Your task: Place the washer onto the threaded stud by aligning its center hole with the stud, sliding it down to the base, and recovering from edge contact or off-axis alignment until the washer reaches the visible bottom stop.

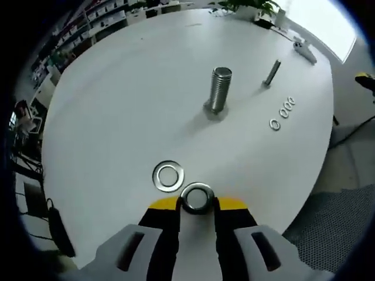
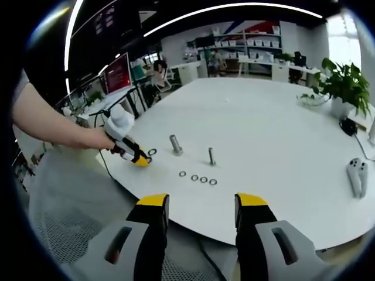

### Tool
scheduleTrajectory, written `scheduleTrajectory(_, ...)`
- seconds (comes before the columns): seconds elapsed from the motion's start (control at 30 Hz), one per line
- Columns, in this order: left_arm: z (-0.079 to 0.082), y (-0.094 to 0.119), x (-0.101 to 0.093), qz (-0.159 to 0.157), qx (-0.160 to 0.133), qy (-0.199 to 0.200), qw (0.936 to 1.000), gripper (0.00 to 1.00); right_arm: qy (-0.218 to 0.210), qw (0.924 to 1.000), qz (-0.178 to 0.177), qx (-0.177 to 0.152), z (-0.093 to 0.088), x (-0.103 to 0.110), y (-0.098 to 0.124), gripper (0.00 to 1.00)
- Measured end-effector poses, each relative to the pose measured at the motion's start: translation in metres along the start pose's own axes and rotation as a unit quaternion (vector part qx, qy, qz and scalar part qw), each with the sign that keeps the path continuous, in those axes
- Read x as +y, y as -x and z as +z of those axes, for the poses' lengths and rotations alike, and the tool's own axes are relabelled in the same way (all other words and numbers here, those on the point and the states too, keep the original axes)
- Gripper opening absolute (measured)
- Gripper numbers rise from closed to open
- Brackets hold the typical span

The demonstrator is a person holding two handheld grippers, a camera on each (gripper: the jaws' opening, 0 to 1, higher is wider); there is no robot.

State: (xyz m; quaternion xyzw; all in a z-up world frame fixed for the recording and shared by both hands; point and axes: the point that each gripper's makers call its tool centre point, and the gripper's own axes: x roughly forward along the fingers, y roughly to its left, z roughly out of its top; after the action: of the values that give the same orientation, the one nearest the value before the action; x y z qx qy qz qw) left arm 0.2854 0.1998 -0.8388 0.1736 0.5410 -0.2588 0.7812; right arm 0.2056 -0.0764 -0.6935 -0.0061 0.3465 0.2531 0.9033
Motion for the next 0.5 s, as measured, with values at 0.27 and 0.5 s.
scheduleTrajectory(0.27,-0.008,0.002,-0.004,-0.012,0.06,-0.035,0.9975,0.2,0.001,1.0,0.001,0.003,-0.001,0.001,0.0,0.46)
scheduleTrajectory(0.5,-0.012,0.003,-0.006,-0.009,0.093,-0.045,0.9945,0.21,-0.001,1.0,0.003,0.003,-0.002,0.001,0.0,0.46)
